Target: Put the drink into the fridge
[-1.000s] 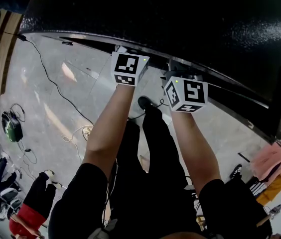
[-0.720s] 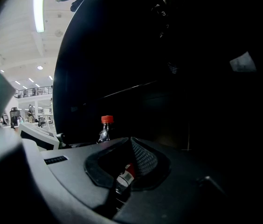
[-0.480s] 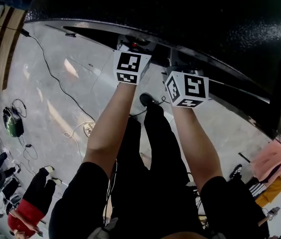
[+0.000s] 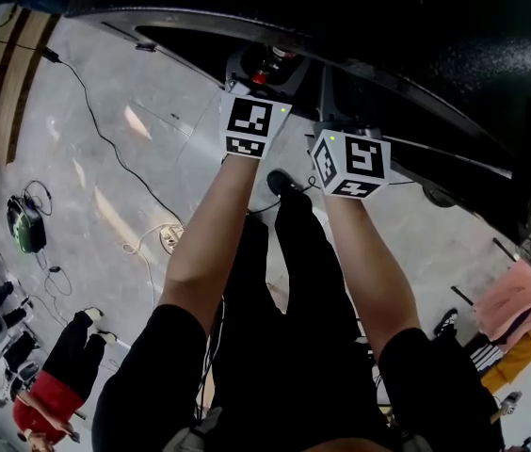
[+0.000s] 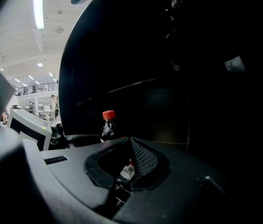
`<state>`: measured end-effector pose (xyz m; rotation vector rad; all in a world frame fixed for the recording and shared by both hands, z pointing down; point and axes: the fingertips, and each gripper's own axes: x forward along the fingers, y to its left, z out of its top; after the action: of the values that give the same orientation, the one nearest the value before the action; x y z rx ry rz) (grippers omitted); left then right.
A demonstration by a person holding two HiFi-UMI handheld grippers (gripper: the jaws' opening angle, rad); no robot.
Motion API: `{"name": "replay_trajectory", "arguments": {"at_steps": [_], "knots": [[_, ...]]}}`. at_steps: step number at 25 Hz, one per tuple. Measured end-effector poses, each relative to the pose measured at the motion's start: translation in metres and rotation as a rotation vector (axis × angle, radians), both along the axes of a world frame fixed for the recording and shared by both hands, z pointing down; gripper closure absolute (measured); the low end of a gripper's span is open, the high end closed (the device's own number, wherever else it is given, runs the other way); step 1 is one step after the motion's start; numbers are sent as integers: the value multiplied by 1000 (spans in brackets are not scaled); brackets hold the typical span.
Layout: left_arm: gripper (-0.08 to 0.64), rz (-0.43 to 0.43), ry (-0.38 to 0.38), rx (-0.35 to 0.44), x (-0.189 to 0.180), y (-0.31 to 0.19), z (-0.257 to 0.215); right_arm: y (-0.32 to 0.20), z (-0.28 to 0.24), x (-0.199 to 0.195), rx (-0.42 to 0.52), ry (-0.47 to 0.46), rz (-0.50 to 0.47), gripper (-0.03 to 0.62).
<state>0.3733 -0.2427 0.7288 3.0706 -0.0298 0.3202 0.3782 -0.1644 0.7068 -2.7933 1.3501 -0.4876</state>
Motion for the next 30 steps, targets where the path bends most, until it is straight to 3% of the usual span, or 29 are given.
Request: {"name": "replay_trajectory", "arguments": {"at_steps": [8,12,17,25,30], "knots": [[254,-2,-40,-15,-53,20,-17,18,-9,-32,-31,-30,14,569],[307,-39,-22,-64,-89,15,-44,22,-33,-49,-41,17,13,569],[381,-93,16,-38,-146,-6,-103,0,-87,-84,14,16,-51,569],[525,-272,53,8,-237,-69,-218,-64,-185,-163,89,38,-280,569],[545,-283,75,-30,-279,-73,-269,-51,-227,-181,68,36,-256,569]]}}
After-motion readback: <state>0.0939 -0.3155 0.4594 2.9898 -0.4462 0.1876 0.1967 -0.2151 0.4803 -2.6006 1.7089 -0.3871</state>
